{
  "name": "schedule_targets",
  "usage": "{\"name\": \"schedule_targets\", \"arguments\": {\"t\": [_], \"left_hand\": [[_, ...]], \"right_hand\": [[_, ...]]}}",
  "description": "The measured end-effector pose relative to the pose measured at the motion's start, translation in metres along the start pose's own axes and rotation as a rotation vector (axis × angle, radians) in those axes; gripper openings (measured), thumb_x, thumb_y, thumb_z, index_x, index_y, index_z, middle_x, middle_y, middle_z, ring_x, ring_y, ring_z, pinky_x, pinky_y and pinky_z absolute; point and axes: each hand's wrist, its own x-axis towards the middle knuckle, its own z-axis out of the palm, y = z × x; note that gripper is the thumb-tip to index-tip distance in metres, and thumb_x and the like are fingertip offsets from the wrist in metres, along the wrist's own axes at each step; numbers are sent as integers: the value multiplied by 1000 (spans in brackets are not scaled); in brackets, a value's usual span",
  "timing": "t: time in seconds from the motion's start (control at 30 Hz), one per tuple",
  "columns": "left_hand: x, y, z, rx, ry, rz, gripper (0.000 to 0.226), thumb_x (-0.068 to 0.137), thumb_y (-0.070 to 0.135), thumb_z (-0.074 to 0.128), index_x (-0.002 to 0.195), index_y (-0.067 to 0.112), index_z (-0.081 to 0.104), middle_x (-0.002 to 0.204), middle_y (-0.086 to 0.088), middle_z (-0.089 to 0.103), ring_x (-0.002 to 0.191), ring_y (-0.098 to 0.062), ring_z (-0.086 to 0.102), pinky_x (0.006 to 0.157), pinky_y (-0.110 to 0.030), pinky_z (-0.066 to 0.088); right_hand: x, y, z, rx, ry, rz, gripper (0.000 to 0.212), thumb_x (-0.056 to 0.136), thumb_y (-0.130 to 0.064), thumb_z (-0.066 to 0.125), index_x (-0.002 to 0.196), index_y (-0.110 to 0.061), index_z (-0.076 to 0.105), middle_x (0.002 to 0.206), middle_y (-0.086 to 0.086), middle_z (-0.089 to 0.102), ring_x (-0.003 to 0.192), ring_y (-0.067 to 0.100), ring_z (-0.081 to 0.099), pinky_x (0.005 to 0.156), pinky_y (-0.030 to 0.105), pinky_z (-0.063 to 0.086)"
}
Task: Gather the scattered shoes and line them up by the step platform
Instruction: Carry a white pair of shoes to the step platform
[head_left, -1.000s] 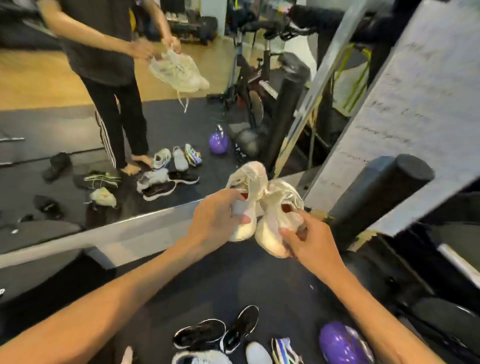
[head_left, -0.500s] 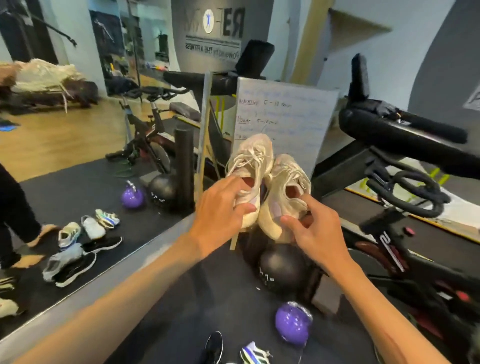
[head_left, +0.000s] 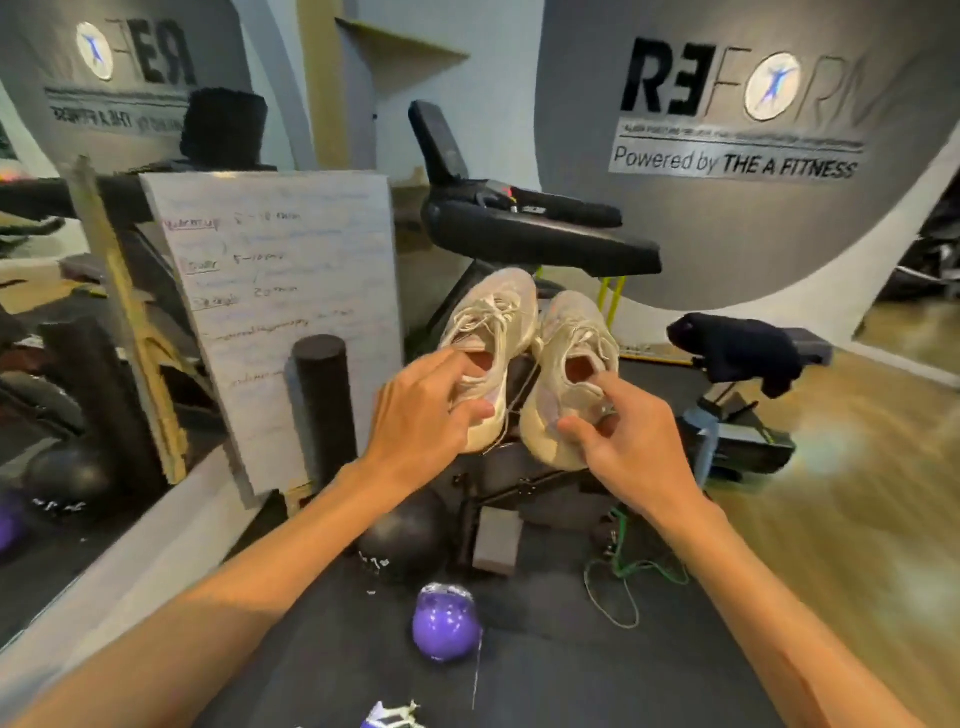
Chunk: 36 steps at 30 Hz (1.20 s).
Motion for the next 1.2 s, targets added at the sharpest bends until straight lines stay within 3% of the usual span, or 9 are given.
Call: {"name": "schedule_targets", "arguments": {"t": [0.13, 0.27, 0.5, 0.7, 0.87, 1.0, 1.2], "left_hand": [[35, 83, 90, -77, 8, 90, 29, 69, 24, 82, 94, 17, 67, 90, 5, 66, 73, -18, 56, 64, -26, 39], [59, 170, 166, -158, 15, 168, 29, 69, 26, 83, 91, 17, 66, 84, 4, 64, 71, -18, 56, 62, -26, 38], [107, 303, 287, -312, -69, 364, 29, 70, 29, 83, 92, 18, 67, 82, 3, 65, 69, -16, 57, 60, -27, 42], [149, 388, 397, -485, -116, 476, 28, 72, 26, 83, 92, 14, 69, 88, 0, 67, 74, -11, 55, 64, -24, 41], [190, 448, 495, -604, -113, 555, 26, 72, 25, 82, 90, 12, 68, 78, 1, 64, 64, -11, 51, 55, -28, 43], [235, 496, 577, -680, -216, 581, 28, 71, 24, 83, 91, 11, 69, 77, -1, 64, 63, -17, 53, 55, -37, 47], [276, 582, 691, -745, -312, 634, 30, 70, 28, 83, 93, 15, 68, 74, 6, 58, 61, -15, 49, 54, -27, 36]], "right_hand": [[-15, 75, -95, -68, 72, 44, 22, 79, -26, 77, 80, -25, 56, 69, -9, 57, 64, 9, 51, 58, 22, 40], [-35, 135, -185, -126, 148, 125, 20, 78, -25, 78, 85, -17, 61, 76, -3, 61, 70, 17, 56, 62, 37, 47], [-69, 226, -317, -299, 310, 282, 21, 75, -12, 80, 88, -7, 64, 82, 6, 65, 74, 24, 59, 68, 46, 48], [-79, 308, -397, -452, 401, 373, 20, 78, -18, 79, 92, -12, 65, 85, 1, 65, 77, 18, 58, 71, 41, 49], [-69, 386, -449, -557, 486, 445, 18, 78, -22, 78, 88, -15, 65, 82, -1, 64, 74, 16, 55, 68, 35, 46], [-51, 448, -491, -611, 538, 513, 16, 78, -19, 76, 87, -11, 65, 80, 2, 64, 73, 17, 53, 67, 34, 43], [-51, 541, -557, -669, 580, 620, 20, 79, -20, 76, 86, -7, 63, 81, 5, 63, 74, 21, 53, 68, 39, 43]]}}
